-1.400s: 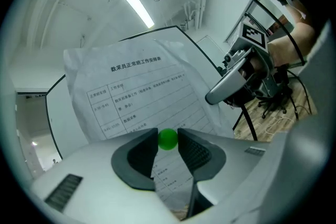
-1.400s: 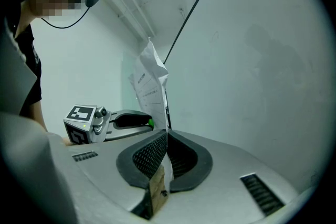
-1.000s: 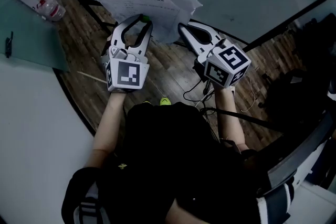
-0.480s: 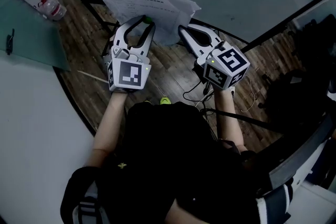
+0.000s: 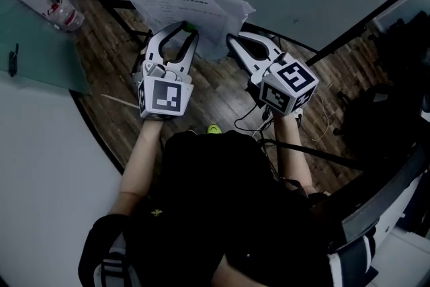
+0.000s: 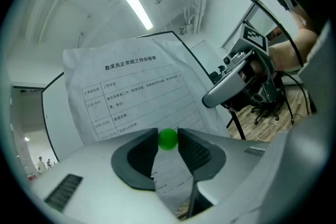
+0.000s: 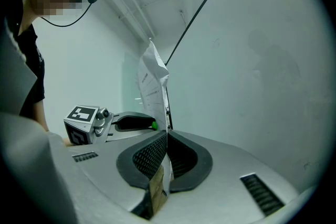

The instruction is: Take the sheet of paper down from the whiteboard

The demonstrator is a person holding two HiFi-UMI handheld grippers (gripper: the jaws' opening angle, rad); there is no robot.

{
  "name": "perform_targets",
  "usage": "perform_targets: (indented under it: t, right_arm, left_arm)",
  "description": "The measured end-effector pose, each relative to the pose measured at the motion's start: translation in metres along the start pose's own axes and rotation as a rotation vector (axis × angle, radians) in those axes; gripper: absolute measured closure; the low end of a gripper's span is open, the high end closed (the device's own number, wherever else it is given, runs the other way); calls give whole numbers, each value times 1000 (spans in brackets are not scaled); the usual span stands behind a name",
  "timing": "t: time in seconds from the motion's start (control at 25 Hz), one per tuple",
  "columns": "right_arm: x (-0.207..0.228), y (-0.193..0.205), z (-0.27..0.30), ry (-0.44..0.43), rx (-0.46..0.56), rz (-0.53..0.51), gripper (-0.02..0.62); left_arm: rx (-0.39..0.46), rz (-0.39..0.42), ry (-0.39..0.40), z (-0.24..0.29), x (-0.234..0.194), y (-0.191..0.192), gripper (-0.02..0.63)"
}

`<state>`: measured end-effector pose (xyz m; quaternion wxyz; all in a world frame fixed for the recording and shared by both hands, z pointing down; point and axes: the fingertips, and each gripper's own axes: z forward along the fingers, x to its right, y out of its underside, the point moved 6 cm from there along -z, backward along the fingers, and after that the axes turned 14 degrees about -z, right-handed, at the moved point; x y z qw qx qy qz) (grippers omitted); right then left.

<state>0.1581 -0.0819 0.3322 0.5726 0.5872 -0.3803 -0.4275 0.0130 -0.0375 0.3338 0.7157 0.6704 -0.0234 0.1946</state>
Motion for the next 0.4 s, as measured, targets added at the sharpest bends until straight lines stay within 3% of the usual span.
perform_targets:
  t: [0.4]
  right_arm:
    - [-2, 2, 0, 1, -1, 2, 580]
  left_arm:
    - [2, 3, 4, -1, 0, 2, 474]
